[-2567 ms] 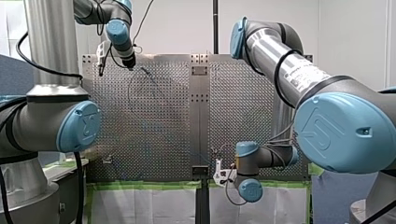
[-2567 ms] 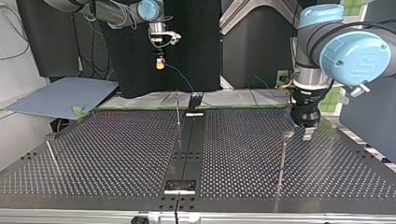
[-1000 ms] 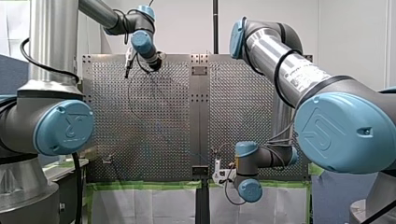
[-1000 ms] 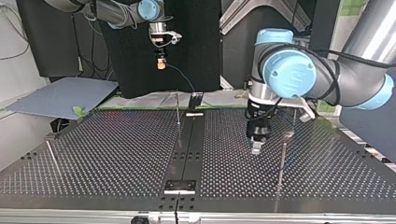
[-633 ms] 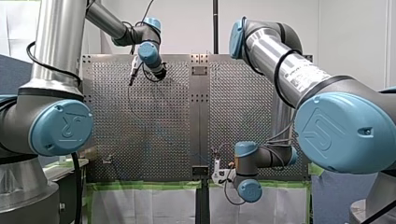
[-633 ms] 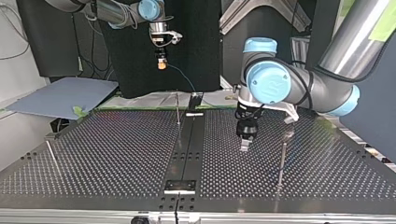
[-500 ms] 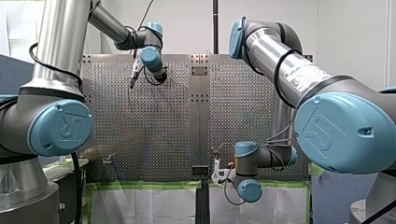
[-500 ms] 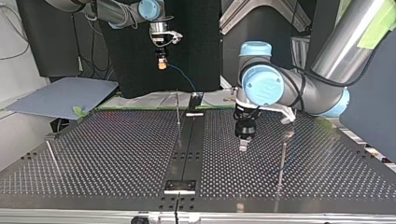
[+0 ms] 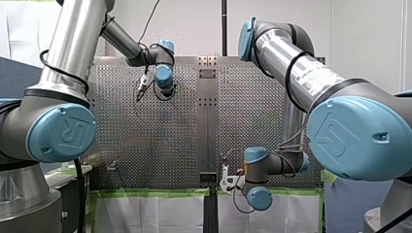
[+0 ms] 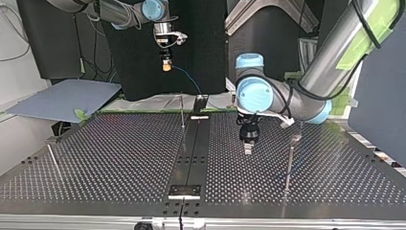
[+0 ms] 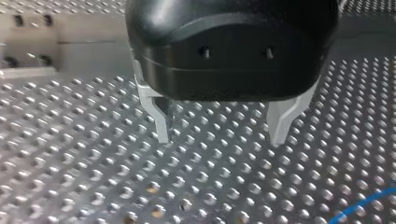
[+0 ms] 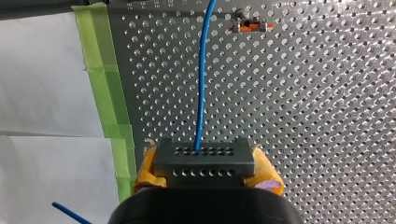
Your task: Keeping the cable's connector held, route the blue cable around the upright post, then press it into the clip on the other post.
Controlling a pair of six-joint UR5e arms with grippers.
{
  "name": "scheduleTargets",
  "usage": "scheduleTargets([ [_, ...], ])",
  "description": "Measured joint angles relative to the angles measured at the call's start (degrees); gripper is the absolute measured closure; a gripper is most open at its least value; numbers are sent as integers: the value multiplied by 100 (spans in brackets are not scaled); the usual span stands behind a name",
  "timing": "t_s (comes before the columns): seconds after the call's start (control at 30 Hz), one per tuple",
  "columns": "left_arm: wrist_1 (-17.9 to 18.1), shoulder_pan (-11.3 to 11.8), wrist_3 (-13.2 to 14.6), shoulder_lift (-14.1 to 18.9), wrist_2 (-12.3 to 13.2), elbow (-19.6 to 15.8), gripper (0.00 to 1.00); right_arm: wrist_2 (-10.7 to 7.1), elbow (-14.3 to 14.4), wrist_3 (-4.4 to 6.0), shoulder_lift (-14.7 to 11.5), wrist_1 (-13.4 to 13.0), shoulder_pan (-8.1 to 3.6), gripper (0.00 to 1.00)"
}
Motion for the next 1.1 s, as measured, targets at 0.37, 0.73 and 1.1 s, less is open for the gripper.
scheduleTargets([
  [0.37,604,30,292,-112,-593,-1,0,-23,-1,7,0,3,1,100],
  [0.73,738,14,632,-503,-793,0,0,-23,0,8,0,4,2,100],
  [1.1,883,69,946,-855,-1085,-3,0,-23,0,7,0,-4,2,100],
])
